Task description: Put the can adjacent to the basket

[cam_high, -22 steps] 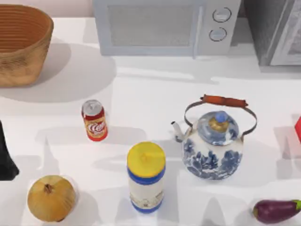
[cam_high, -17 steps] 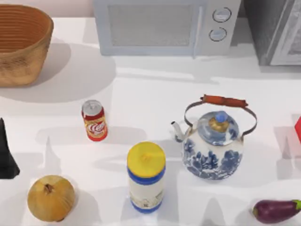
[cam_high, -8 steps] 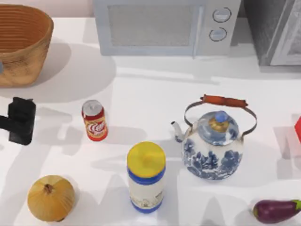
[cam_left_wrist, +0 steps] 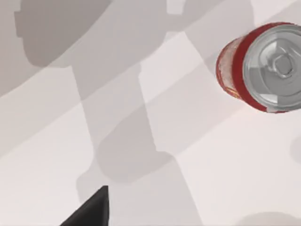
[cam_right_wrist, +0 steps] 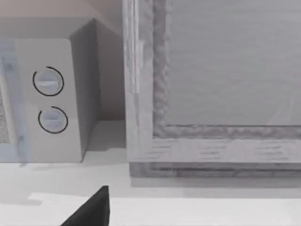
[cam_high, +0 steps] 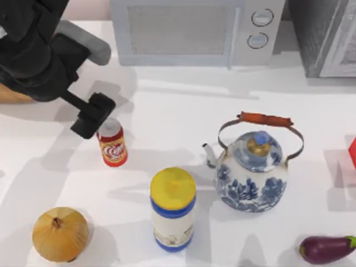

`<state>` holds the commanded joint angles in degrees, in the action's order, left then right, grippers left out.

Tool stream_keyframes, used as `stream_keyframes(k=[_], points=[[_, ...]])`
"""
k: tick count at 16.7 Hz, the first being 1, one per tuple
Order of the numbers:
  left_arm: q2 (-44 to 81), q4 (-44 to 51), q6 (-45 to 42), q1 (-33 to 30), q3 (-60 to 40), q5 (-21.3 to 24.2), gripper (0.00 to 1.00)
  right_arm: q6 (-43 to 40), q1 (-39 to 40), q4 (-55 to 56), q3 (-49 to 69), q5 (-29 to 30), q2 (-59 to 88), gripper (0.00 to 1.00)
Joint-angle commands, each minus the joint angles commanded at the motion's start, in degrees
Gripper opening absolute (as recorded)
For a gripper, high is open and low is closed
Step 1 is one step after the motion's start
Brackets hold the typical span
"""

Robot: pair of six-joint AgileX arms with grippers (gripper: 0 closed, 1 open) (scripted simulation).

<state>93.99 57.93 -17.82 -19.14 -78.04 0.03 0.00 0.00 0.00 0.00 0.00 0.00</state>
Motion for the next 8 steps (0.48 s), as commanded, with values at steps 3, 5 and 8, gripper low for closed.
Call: stream_keyframes(k=[3,5,8], points=[[12.2,7.7,-2.4,-2.6,-10.8,0.0,1.0,0.0,0.0,0.0,0.0,0.0,0.0,1.0],[18.0,11.4,-3.6,-3.9,-16.4,0.0,1.0,0.0,0.0,0.0,0.0,0.0,0.0,1.0],[22.8,14.3,-4.5,-4.9,-21.4,0.0,1.0,0.0,0.0,0.0,0.0,0.0,0.0,1.0]])
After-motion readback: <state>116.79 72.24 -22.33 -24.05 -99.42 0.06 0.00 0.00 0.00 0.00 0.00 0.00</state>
